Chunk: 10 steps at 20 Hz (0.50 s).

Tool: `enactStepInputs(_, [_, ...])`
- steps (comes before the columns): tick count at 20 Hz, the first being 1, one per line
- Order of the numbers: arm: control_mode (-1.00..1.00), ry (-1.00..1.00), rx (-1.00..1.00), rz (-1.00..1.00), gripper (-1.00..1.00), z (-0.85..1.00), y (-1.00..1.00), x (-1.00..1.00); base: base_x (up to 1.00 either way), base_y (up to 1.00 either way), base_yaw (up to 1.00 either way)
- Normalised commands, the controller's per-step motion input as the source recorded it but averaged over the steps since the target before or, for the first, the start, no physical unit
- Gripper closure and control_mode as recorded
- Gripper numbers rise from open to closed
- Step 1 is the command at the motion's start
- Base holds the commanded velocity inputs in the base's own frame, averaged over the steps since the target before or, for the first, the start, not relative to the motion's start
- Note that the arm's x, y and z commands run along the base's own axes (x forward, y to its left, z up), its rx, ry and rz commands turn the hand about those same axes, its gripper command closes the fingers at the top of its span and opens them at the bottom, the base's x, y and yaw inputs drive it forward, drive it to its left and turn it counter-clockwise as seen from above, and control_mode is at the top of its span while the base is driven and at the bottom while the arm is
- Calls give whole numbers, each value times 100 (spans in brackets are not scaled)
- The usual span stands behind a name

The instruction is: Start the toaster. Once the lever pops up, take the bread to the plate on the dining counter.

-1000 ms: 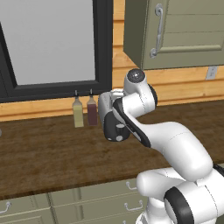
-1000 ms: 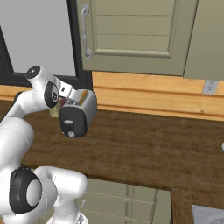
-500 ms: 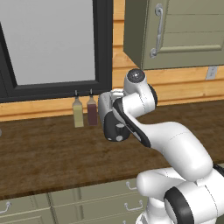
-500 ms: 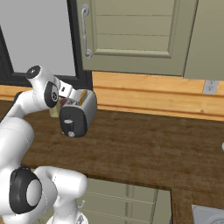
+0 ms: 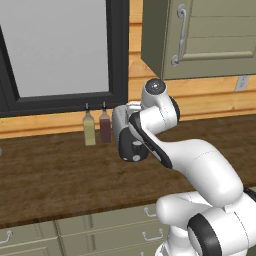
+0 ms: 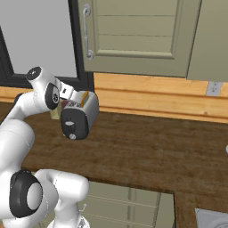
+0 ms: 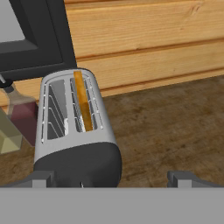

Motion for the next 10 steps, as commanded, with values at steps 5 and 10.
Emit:
enactStepInputs(5, [-100,0,0,0,-100,0,0,0,0,0,0])
enactStepInputs(10, [-100,0,0,0,-100,0,0,0,0,0,0])
